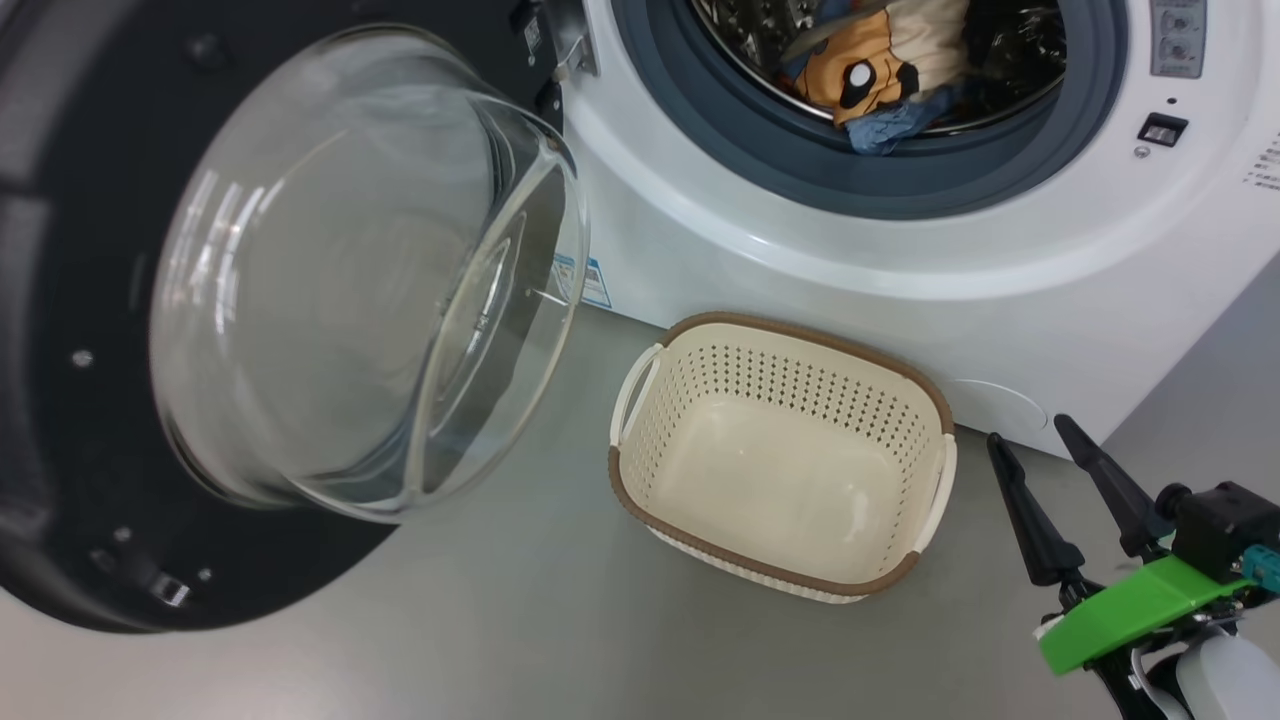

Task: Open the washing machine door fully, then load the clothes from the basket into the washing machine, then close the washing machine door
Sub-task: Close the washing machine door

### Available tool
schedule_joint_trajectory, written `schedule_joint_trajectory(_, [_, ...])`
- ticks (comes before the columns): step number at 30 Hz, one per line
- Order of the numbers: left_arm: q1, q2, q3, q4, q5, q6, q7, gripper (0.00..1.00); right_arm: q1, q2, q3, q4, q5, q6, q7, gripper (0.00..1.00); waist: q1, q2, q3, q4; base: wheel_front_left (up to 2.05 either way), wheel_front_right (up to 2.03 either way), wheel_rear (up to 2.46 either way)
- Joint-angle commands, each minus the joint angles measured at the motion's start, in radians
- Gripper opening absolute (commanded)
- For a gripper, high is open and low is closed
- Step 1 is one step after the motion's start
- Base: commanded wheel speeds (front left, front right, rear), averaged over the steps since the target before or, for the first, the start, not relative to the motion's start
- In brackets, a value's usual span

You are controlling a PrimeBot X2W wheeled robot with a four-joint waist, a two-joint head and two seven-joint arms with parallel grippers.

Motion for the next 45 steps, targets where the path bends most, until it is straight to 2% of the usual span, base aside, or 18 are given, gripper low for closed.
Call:
schedule_joint_trajectory(1, [0.007,0.053,0.03,-0.053,-0.011,-0.003,0.027,0.0,0.027,-0.011,0.014,-0.023,-0.001,0.002,-0.005,1.0,-0.0001,-0.0001,-0.01,-0.006,0.0,0.0,0.0])
schedule_joint_trajectory(10, [0.045,0.004,0.037,-0.204,-0.04,-0.003,0.088,0.0,0.052,-0.005,-0.001,-0.027,-0.007,0.002,-0.005,1.0,-0.0001,-0.0001,-0.025,-0.037,0.0,0.0,0.0])
schedule_joint_trajectory(18, [0.071,-0.031,0.023,-0.334,-0.024,-0.003,0.135,0.0,0.062,0.008,-0.016,-0.032,-0.018,0.002,-0.005,1.0,-0.0001,-0.0001,-0.032,-0.104,0.0,0.0,0.0])
schedule_joint_trajectory(34, [0.037,-0.131,-0.016,-0.481,0.002,-0.003,0.168,0.0,0.076,0.06,-0.053,-0.052,-0.026,0.002,-0.005,1.0,-0.0001,-0.0001,-0.034,-0.313,0.0,0.0,0.0])
schedule_joint_trajectory(45, [-0.045,-0.196,-0.053,-0.431,0.063,-0.003,0.127,0.0,0.069,0.106,-0.059,-0.064,-0.032,0.002,-0.005,1.0,-0.0001,-0.0001,-0.021,-0.479,0.0,0.0,0.0])
